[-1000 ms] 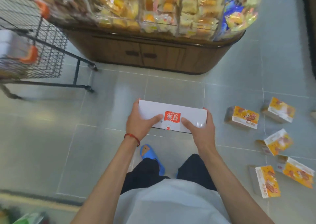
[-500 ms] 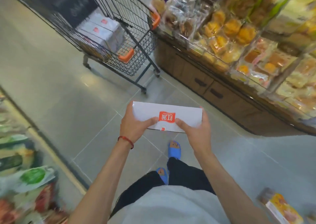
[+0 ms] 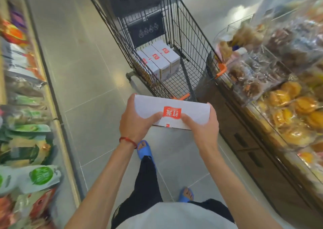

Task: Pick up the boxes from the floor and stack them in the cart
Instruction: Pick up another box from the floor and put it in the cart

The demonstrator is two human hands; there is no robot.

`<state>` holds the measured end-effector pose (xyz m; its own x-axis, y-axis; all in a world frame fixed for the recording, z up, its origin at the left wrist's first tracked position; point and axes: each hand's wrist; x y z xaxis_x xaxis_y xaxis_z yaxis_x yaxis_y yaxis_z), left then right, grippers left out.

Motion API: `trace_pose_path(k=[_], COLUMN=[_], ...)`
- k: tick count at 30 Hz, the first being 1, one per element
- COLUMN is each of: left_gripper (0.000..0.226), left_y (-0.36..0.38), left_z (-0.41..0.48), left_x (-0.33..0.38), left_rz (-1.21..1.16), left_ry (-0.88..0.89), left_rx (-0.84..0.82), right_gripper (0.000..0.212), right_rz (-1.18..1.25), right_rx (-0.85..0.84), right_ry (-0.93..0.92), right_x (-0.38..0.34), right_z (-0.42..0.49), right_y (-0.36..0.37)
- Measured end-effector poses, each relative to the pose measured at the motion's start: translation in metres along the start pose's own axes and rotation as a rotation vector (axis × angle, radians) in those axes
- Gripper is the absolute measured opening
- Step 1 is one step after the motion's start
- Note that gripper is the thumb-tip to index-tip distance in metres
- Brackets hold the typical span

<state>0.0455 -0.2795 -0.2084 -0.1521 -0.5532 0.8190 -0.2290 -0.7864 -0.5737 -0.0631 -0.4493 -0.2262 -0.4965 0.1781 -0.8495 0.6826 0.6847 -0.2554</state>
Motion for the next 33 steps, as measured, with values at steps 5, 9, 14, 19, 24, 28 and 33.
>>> trace_pose_path(k=[5, 9, 14, 19, 24, 28, 33], left_gripper=[0.092, 0.095, 0.091, 0.081, 0.109, 0.110, 0.112], left_y=[-0.033, -0.056, -0.062, -0.044, -0.004, 0.035, 0.085], left_z=[0.099, 0.170, 0.253, 0.339, 0.432, 0.501, 0.569], left_x=[-0.009, -0.006, -0.004, 0.002, 0.006, 0.006, -0.003], left_rz=[0.041, 0.066, 0.093, 0.068, 0.087, 0.098, 0.089], left_ry=[0.068, 0.135, 0.213, 0.267, 0.274, 0.248, 0.222], left_rx=[-0.066, -0.117, -0.190, -0.269, -0.384, -0.486, -0.589], right_gripper=[0.082, 0.087, 0.067, 0.077, 0.088, 0.101, 0.097], right_rz=[0.041, 0.121, 0.174, 0.206, 0.240, 0.230, 0.204], right_rx=[0.064, 0.119, 0.175, 0.235, 0.270, 0.275, 0.280], right_ry=[-0.008, 0.005, 0.016, 0.042, 0.110, 0.195, 0.252], right_x=[-0.052, -0.088, -0.125, -0.154, -0.177, -0.189, -0.194], right_z=[0.037, 0.059, 0.102, 0.163, 0.239, 0.300, 0.363], right_y=[0.072, 0.118, 0.159, 0.187, 0.206, 0.217, 0.225])
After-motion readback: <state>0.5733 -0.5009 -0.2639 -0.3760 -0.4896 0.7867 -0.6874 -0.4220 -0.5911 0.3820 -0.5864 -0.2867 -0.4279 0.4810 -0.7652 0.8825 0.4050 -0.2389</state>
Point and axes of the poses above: each hand's wrist, its own z-axis towards the middle knuckle, its own y-axis out of the palm, x = y × z, and after that the axes turned 12 degrees about y, right-handed
